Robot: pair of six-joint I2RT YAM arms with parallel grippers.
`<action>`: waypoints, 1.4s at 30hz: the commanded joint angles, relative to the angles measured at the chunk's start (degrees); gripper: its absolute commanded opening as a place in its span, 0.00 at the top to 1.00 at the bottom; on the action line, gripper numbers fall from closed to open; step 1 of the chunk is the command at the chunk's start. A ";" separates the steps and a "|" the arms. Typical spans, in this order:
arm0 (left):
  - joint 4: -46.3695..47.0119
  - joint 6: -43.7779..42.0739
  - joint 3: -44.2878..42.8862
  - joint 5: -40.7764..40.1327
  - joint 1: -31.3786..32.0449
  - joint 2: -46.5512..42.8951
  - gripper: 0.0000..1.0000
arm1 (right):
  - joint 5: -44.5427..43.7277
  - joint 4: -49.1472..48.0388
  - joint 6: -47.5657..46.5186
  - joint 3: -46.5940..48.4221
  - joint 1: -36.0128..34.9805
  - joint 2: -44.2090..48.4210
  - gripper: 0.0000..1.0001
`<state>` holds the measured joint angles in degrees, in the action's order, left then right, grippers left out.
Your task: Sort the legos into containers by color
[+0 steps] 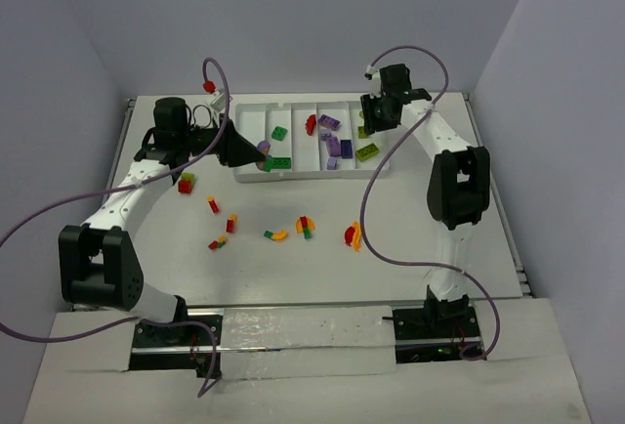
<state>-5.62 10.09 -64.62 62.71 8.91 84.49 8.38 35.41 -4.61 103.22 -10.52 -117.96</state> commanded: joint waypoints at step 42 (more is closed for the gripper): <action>7.78 3.84 -2.22 -3.82 0.41 3.03 1.00 | 9.47 -5.35 7.35 16.04 -1.02 -6.31 0.11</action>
<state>-2.82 11.74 -64.65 58.67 9.04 88.12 7.13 32.19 0.76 123.10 -11.11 -136.41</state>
